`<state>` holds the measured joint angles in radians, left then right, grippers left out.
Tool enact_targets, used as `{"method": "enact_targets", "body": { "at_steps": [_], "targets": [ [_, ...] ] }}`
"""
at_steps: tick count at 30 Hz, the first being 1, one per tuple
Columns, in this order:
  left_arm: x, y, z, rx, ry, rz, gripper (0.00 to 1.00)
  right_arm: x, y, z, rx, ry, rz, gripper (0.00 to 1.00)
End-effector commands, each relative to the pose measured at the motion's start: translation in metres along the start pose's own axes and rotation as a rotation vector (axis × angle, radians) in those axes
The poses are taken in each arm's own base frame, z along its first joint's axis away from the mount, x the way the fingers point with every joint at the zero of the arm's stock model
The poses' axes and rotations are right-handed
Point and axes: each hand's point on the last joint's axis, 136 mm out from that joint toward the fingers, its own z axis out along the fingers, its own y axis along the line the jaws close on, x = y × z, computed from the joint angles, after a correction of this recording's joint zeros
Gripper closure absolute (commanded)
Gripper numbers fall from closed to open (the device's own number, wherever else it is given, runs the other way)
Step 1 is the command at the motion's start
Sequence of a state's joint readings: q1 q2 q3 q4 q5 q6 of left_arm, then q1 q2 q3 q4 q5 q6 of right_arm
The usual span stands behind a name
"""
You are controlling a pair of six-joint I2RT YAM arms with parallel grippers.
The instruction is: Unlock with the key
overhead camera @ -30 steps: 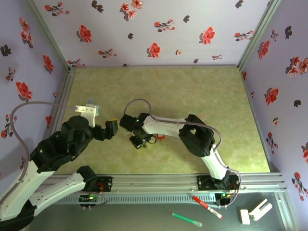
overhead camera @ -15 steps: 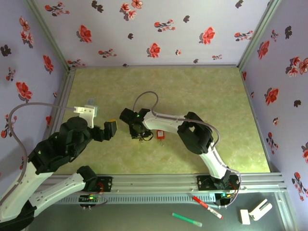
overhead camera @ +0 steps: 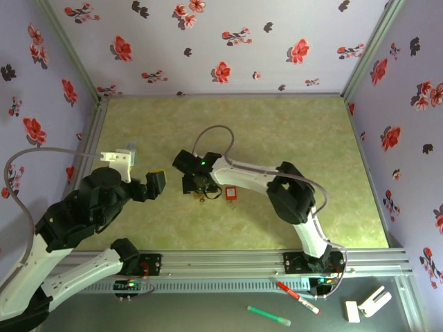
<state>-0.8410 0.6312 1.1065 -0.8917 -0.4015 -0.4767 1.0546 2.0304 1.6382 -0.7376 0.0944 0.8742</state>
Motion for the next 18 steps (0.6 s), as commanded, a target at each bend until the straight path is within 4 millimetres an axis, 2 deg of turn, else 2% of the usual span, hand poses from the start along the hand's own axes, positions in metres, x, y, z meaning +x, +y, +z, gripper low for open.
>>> {"method": "enact_targets", "body": {
  "at_steps": [1, 3, 5, 6, 10, 12, 14, 18],
  "targets": [
    [-0.011, 0.001, 0.001, -0.013, -0.044, -0.042, 0.0, -0.027, 0.007, -0.072, -0.087, -0.165, -0.01, 0.26],
    [-0.011, -0.003, 0.007, -0.006, -0.05, -0.043, 0.0, -0.035, -0.005, -0.1, -0.085, -0.229, -0.049, 0.2],
    [-0.009, -0.003, 0.015, -0.015, -0.053, -0.03, 0.0, -0.041, -0.024, -0.134, -0.074, -0.311, -0.095, 0.09],
    [-0.008, -0.002, 0.019, -0.029, -0.061, -0.03, 0.0, -0.045, -0.039, -0.151, -0.046, -0.368, -0.111, 0.01],
    [-0.006, 0.008, 0.031, -0.088, -0.099, -0.023, 0.0, -0.051, -0.119, -0.2, 0.067, -0.538, -0.099, 0.01],
    [-0.005, 0.014, 0.038, -0.118, -0.115, -0.026, 0.0, -0.049, -0.165, -0.217, 0.079, -0.576, 0.003, 0.01],
    [-0.001, 0.022, 0.045, -0.153, -0.122, -0.036, 0.0, -0.045, -0.202, -0.228, 0.087, -0.603, 0.092, 0.01],
    [0.007, 0.04, 0.059, -0.222, -0.126, -0.063, 0.0, -0.034, -0.247, -0.239, 0.135, -0.654, 0.164, 0.01]
  ]
}}
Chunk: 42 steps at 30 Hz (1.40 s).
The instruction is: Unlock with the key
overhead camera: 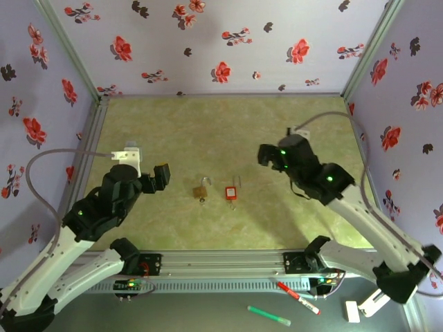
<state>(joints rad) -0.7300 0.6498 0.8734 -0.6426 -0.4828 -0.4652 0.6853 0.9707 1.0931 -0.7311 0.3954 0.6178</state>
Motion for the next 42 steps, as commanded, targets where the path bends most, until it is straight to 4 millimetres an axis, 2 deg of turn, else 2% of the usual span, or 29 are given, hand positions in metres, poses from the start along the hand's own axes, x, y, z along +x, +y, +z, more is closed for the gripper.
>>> {"method": "enact_targets", "body": {
  "at_steps": [1, 5, 8, 10, 12, 14, 17, 21, 24, 26, 28, 29, 30, 31, 32, 33, 34, 36, 37, 42],
  "targets": [
    [-0.011, 0.012, 0.011, -0.061, -0.072, -0.031, 0.0, 0.006, -0.033, 0.001, 0.088, -0.011, -0.039, 0.01],
    [-0.007, 0.031, 0.032, -0.153, -0.069, 0.009, 0.0, 0.004, -0.077, 0.013, 0.247, -0.07, -0.081, 0.01],
    [-0.005, 0.056, 0.058, -0.231, -0.055, 0.043, 0.0, 0.009, -0.112, 0.039, 0.334, -0.076, -0.111, 0.01],
    [0.0, 0.078, 0.076, -0.294, -0.062, 0.084, 0.0, 0.012, -0.136, 0.056, 0.373, -0.092, -0.08, 0.01],
    [0.003, 0.09, 0.092, -0.299, -0.101, 0.137, 0.0, 0.013, -0.161, 0.071, 0.412, -0.136, -0.054, 0.01],
    [0.008, 0.103, 0.103, -0.325, -0.166, 0.166, 0.0, 0.017, -0.176, 0.087, 0.419, -0.207, -0.08, 0.01],
    [0.024, 0.116, 0.114, -0.355, -0.211, 0.202, 0.0, 0.024, -0.191, 0.101, 0.431, -0.303, -0.078, 0.01],
    [0.046, 0.125, 0.13, -0.361, -0.245, 0.223, 0.0, 0.036, -0.2, 0.119, 0.417, -0.394, -0.04, 0.01],
    [0.061, 0.123, 0.153, -0.317, -0.24, 0.248, 0.0, 0.027, -0.192, 0.12, 0.359, -0.489, -0.045, 0.01],
    [0.066, 0.111, 0.164, -0.263, -0.258, 0.319, 0.0, 0.025, -0.19, 0.121, 0.356, -0.541, -0.106, 0.01],
    [0.073, 0.1, 0.17, -0.183, -0.265, 0.371, 0.0, 0.03, -0.2, 0.124, 0.389, -0.559, -0.09, 0.01],
    [0.078, 0.104, 0.177, -0.189, -0.249, 0.364, 0.0, 0.034, -0.205, 0.129, 0.395, -0.565, -0.069, 0.01],
    [0.075, 0.114, 0.176, -0.237, -0.269, 0.327, 0.0, 0.035, -0.204, 0.138, 0.37, -0.57, -0.083, 0.01],
    [0.08, 0.124, 0.177, -0.252, -0.255, 0.282, 0.0, 0.036, -0.2, 0.148, 0.356, -0.548, -0.112, 0.01],
    [0.088, 0.125, 0.185, -0.195, -0.23, 0.268, 0.0, 0.031, -0.2, 0.154, 0.364, -0.542, -0.12, 0.01],
    [0.08, 0.125, 0.19, -0.191, -0.249, 0.27, 0.0, 0.03, -0.201, 0.158, 0.37, -0.512, -0.114, 0.01],
    [0.079, 0.133, 0.192, -0.215, -0.218, 0.235, 0.0, 0.029, -0.207, 0.161, 0.399, -0.468, -0.09, 0.01],
    [0.073, 0.155, 0.213, -0.255, -0.105, 0.146, 0.0, 0.026, -0.222, 0.176, 0.429, -0.359, -0.031, 0.01],
    [0.075, 0.161, 0.211, -0.237, -0.093, 0.103, 0.0, 0.025, -0.214, 0.18, 0.402, -0.355, -0.062, 0.01],
    [0.075, 0.162, 0.211, -0.23, -0.103, 0.1, 0.0, 0.026, -0.216, 0.178, 0.399, -0.37, -0.055, 0.01]
  ]
}}
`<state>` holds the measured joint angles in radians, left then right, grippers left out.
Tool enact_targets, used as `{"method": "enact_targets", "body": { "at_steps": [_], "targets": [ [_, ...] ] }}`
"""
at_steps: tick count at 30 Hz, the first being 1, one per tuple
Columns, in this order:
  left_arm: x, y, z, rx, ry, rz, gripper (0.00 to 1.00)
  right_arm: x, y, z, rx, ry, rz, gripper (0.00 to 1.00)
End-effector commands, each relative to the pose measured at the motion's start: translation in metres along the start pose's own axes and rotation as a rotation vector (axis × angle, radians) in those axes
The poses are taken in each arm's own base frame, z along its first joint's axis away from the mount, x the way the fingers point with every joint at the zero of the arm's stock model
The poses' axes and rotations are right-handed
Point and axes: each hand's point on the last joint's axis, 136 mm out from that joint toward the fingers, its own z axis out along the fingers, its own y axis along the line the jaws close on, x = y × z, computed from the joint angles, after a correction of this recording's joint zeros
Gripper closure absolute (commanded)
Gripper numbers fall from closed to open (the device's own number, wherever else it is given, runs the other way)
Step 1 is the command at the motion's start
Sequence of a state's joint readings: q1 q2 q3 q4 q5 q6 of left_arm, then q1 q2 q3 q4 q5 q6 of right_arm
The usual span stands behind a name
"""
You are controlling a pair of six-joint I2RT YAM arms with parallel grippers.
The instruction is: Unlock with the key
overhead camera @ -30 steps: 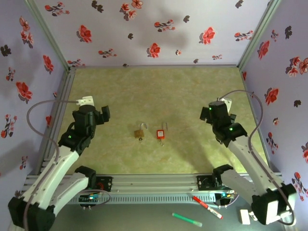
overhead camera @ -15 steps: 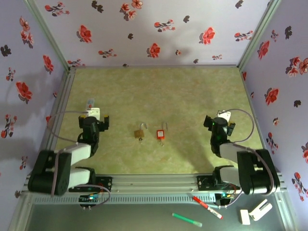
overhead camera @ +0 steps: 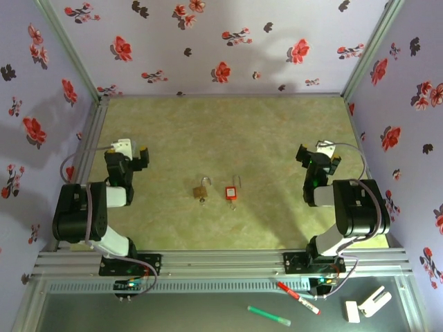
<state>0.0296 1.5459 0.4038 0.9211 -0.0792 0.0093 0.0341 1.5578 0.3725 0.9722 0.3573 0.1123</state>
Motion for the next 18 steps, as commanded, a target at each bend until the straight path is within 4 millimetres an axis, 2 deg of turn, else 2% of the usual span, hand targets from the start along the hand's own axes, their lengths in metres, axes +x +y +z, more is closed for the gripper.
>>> {"method": "enact_targets", "body": {
  "at_steps": [1, 18],
  "targets": [
    [0.013, -0.0073, -0.0014, 0.044, 0.05, -0.032, 0.0, 0.0152, -0.0013, -0.0016, -0.005, 0.055, -0.005, 0.01],
    [0.0129, -0.0076, -0.0015, 0.045, 0.05, -0.033, 0.0, 0.0151, -0.0011, -0.002, -0.005, 0.056, -0.005, 0.01]
  ]
}}
